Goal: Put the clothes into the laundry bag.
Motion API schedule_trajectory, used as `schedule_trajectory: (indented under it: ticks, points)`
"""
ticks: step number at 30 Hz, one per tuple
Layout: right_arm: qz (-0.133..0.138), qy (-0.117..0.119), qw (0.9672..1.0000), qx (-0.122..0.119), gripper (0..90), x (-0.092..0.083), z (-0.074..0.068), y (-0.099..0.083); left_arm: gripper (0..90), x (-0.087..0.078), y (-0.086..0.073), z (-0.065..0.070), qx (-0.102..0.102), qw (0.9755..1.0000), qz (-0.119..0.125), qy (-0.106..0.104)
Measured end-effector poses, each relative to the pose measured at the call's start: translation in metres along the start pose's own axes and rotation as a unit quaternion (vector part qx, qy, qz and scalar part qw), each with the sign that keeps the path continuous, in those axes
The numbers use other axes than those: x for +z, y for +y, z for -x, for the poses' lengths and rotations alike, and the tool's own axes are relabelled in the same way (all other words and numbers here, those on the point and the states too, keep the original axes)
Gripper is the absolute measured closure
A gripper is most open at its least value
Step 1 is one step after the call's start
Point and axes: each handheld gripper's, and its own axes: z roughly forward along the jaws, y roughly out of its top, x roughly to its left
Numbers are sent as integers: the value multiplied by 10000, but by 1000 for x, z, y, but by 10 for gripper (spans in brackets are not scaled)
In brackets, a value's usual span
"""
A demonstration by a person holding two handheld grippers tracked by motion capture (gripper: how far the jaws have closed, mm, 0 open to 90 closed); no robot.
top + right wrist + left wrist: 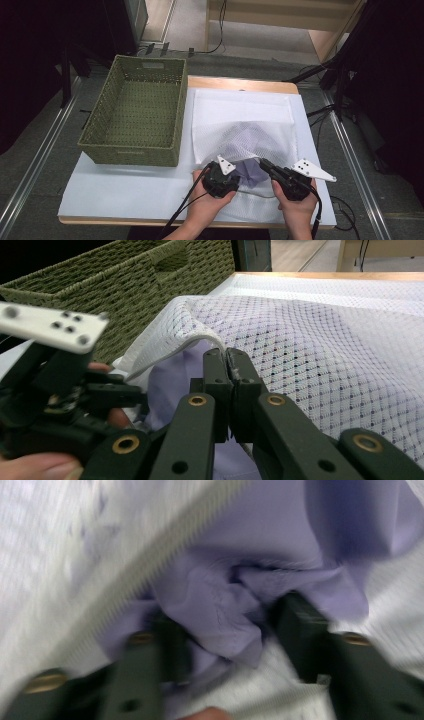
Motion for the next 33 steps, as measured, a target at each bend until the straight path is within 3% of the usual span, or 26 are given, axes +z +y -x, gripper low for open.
schedule_trajectory:
  ticks: [1,3,5,8,9,10,11,13,15,18,20,22,24,26,28,31,33]
  points:
    - [2,5,10000,-17,893,0,0,0,701,2,5,-1,-23,10000,17,-60]
    - [-4,27,10000,-13,893,1,-1,0,813,4,14,-4,-43,9998,172,-59]
    - [2,30,10000,-13,893,1,-1,0,859,4,23,-6,-84,9988,474,32]
    - [0,36,10000,-13,893,0,-1,0,867,3,30,-8,-96,9928,1098,470]
    - [-2,45,10000,-10,893,1,-1,0,866,7,30,-10,-49,9910,1162,663]
    - [-26,53,10000,2,892,1,-2,-1,860,14,30,-13,-89,9907,1114,779]
    - [-55,59,10000,-18,892,3,-2,-1,845,22,29,-19,-191,9926,916,773]
    - [-145,84,9998,-48,892,6,-3,-4,790,35,27,-28,-349,9973,446,471]
    - [-254,97,9996,-62,892,8,-5,-6,723,29,27,-31,-316,9985,405,208]
    - [-278,93,9996,-29,892,9,-4,-7,568,13,26,-32,-285,9984,371,-324]
    - [-263,59,9996,22,893,9,-2,-8,489,1,23,-31,-244,9976,403,-515]
    - [-259,41,9997,32,893,9,-1,-7,466,-11,17,-32,-162,9961,490,-717]
    - [-240,27,9997,74,893,8,-1,-7,441,-20,11,-30,84,9954,572,-766]
    - [-220,24,9997,71,893,8,-1,-6,404,-24,7,-29,52,9936,540,-991]
    - [-222,25,9997,80,893,9,-1,-6,351,-22,6,-25,55,9932,464,-1062]
    - [-245,29,9997,76,893,11,-2,-7,312,-12,9,-16,74,9940,324,-1046]
    - [-257,31,9997,39,893,12,-3,-7,311,-1,13,-9,55,9961,161,-865]
